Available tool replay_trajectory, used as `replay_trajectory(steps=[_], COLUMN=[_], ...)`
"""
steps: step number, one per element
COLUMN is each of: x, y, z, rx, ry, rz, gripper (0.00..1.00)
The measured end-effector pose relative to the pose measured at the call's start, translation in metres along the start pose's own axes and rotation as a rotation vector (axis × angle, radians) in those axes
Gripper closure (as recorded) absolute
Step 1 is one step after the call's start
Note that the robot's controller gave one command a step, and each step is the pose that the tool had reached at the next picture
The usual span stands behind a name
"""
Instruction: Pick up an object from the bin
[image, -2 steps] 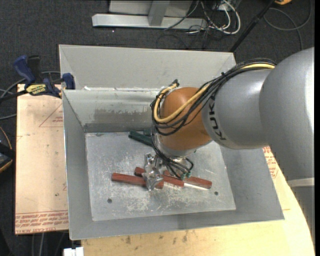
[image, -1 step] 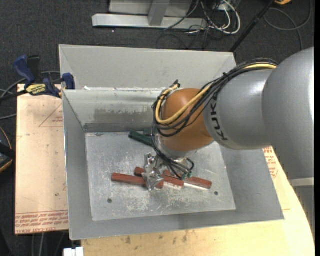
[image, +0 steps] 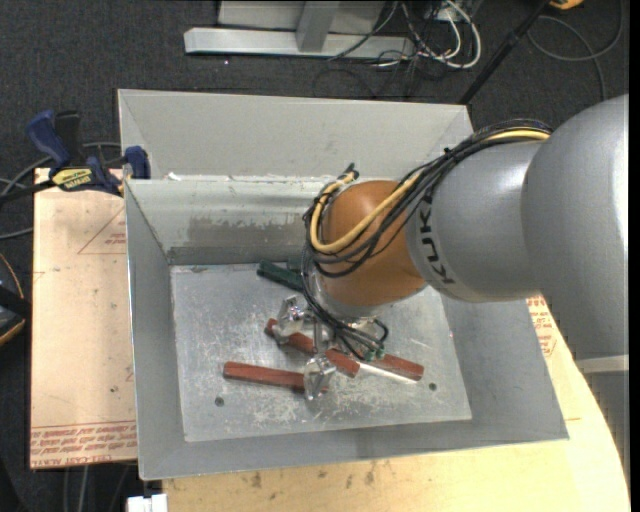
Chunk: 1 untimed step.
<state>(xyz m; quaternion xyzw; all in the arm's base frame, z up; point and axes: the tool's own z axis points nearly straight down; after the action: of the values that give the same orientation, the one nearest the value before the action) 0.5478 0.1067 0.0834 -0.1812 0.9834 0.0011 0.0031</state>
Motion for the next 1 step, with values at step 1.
replay_trajectory(steps=[1], x=[-0.0042], y=[0.0019], z=[-0.0015], rx=[-0.002], ry=[-0.018], rz=[0.000], gripper=[1.00])
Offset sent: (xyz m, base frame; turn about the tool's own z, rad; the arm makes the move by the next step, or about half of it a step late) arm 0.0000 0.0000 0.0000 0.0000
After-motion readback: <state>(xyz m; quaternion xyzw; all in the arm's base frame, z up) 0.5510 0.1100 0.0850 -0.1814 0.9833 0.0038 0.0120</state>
